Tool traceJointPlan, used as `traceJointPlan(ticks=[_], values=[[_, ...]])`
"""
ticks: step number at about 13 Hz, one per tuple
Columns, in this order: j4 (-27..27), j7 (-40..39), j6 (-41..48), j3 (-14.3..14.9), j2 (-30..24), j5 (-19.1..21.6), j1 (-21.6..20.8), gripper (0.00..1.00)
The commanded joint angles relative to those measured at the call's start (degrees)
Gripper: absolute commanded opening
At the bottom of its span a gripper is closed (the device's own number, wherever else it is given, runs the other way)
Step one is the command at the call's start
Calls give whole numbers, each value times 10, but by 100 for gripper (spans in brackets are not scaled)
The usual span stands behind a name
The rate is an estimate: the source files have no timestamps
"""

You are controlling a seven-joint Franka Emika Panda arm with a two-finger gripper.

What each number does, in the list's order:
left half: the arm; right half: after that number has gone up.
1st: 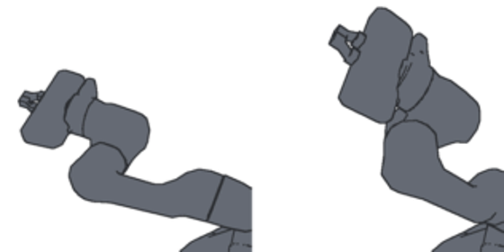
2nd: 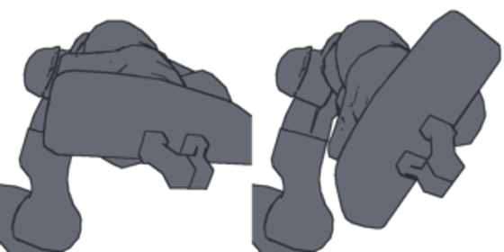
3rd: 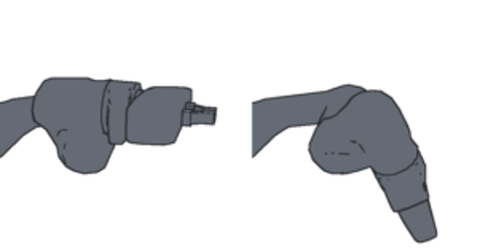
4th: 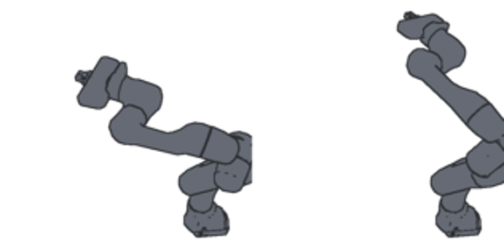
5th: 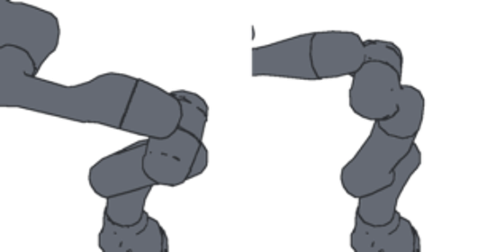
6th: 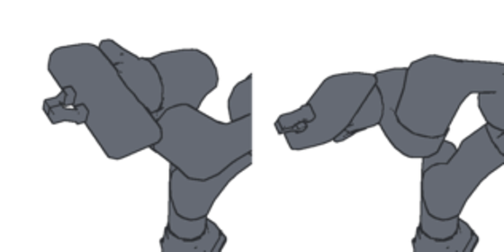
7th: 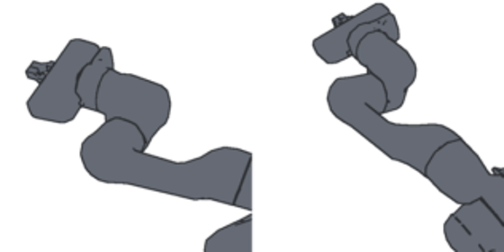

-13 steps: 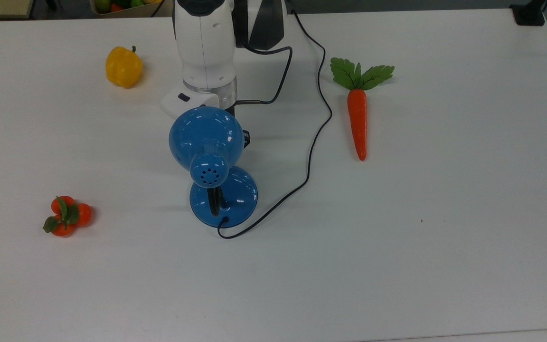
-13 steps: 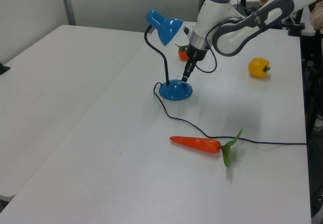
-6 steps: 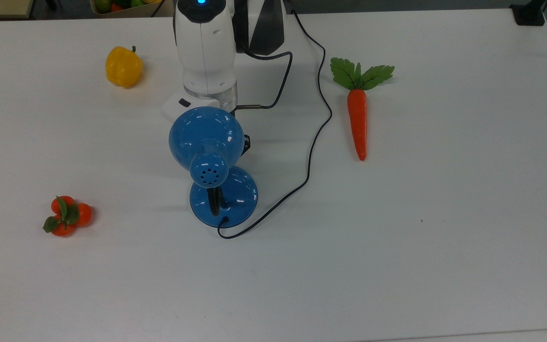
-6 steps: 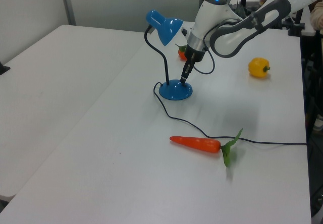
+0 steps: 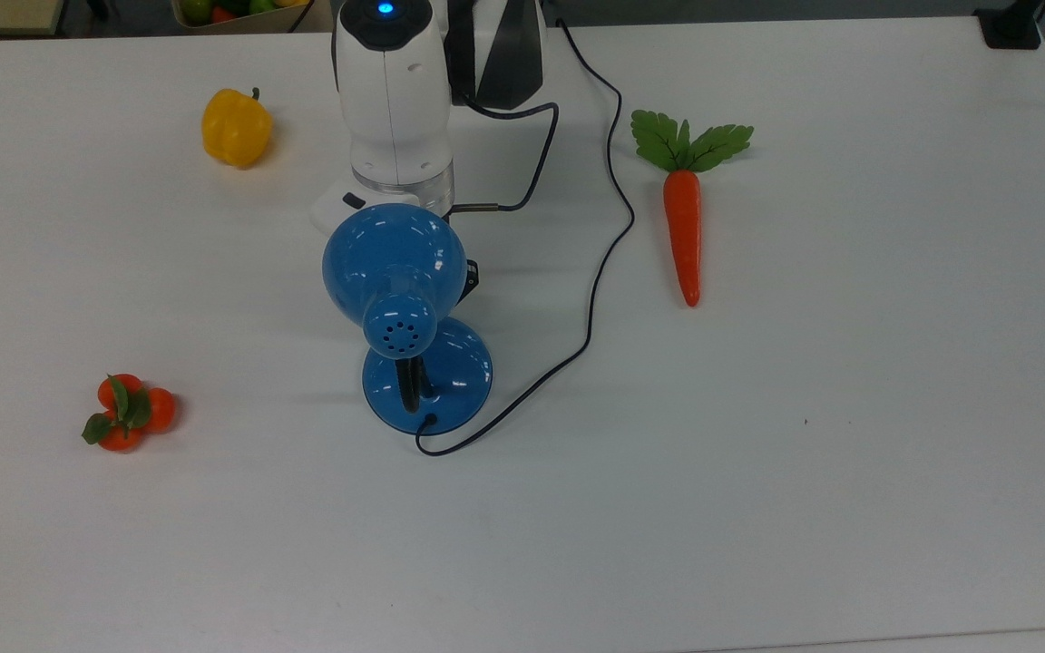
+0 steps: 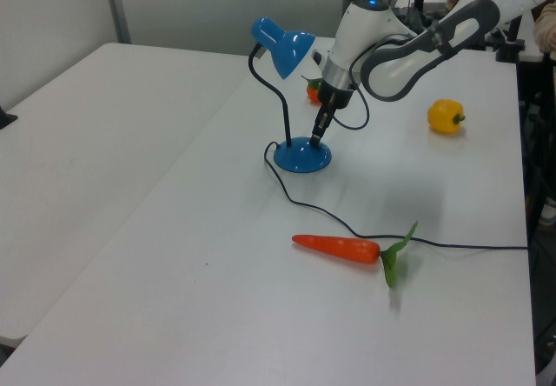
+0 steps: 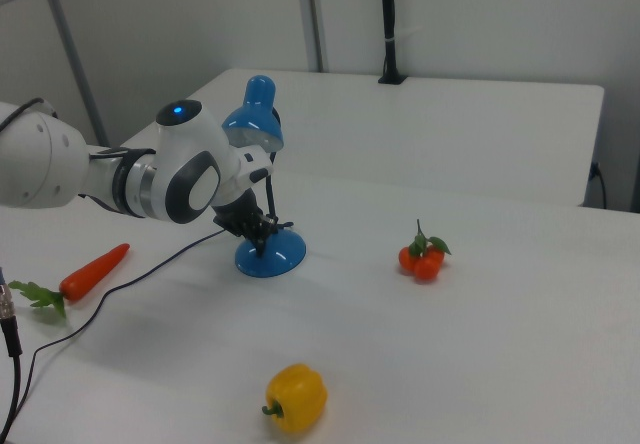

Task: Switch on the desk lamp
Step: 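Press down on the lamp base switch with the gripper fingertips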

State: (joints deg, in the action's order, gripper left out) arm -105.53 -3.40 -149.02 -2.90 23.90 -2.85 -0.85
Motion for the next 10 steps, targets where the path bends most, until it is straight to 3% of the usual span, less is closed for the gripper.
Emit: traceJointPlan(ticks=[1, 10], values=[[5, 9, -22, 1, 11, -1, -5, 0], [5, 9, -35, 1, 19, -1, -11, 0]])
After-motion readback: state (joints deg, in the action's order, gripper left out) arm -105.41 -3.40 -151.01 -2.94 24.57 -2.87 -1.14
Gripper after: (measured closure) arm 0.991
